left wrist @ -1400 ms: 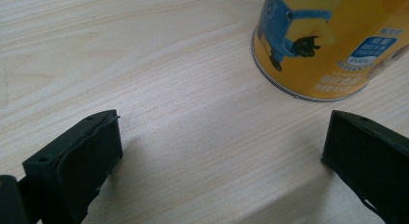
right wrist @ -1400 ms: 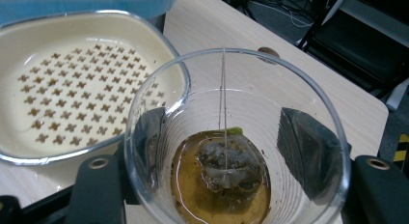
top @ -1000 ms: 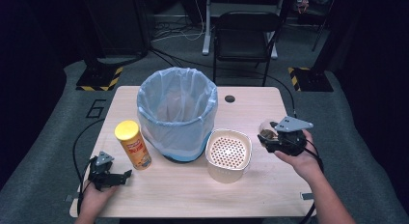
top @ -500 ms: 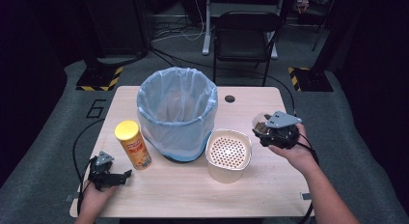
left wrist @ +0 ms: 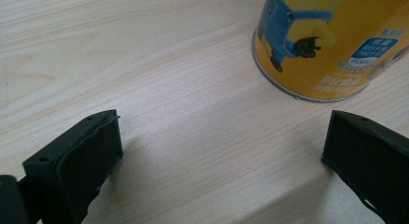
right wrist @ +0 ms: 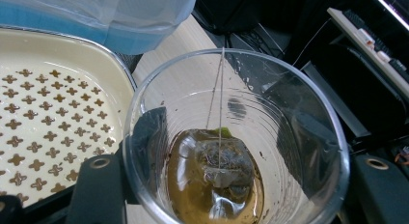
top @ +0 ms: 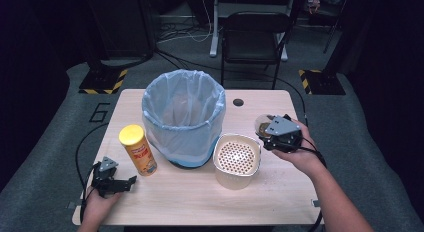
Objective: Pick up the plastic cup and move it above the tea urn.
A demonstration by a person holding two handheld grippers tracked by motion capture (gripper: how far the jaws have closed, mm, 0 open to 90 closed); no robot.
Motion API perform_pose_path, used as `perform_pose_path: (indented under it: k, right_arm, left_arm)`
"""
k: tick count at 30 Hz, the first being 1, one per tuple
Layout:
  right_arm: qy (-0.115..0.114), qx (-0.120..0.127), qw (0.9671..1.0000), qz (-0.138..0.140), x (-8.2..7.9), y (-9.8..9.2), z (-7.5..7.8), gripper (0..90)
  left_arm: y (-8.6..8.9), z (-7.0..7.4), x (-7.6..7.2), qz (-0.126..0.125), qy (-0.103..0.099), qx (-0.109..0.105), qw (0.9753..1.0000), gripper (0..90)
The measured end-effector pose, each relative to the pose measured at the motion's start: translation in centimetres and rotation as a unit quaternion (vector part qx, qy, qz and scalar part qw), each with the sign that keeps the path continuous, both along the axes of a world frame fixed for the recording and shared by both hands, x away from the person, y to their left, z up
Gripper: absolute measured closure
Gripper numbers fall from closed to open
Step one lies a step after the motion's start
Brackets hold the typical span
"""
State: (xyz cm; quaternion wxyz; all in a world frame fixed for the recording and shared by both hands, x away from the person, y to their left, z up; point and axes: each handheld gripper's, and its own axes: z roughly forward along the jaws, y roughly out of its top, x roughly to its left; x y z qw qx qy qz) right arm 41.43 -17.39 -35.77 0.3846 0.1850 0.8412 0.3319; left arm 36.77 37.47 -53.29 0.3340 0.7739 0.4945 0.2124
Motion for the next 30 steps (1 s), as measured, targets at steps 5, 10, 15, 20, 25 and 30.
perform_pose_path:
  k: [5,10,15,20,25,30]
  right_arm:
    - [-0.017,-0.021,0.9996,0.005,0.0,0.4,-0.1,35.4]
    - [-0.023,-0.032,0.9991,0.012,0.0,0.8,-0.2,35.4]
    - [-0.035,-0.042,0.9983,0.021,-0.2,1.3,-0.3,35.6]
    - [-0.047,-0.056,0.9969,0.028,-0.4,1.8,-0.3,35.8]
    - [-0.058,-0.060,0.9959,0.036,-0.5,2.2,-0.2,35.9]
    - [-0.068,-0.078,0.9937,0.043,-0.6,2.5,-0.4,36.0]
  left_arm:
    - [0.0,0.0,0.0,0.000,0.000,0.000,1.0000,0.0]
    - [0.0,0.0,0.0,0.000,0.000,0.000,1.0000,0.0]
    - [0.0,0.0,0.0,0.000,0.000,0.000,1.0000,0.0]
    - [0.0,0.0,0.0,0.000,0.000,0.000,1.0000,0.0]
    - [0.0,0.0,0.0,0.000,0.000,0.000,1.0000,0.0]
    - [0.0,0.0,0.0,0.000,0.000,0.000,1.0000,0.0]
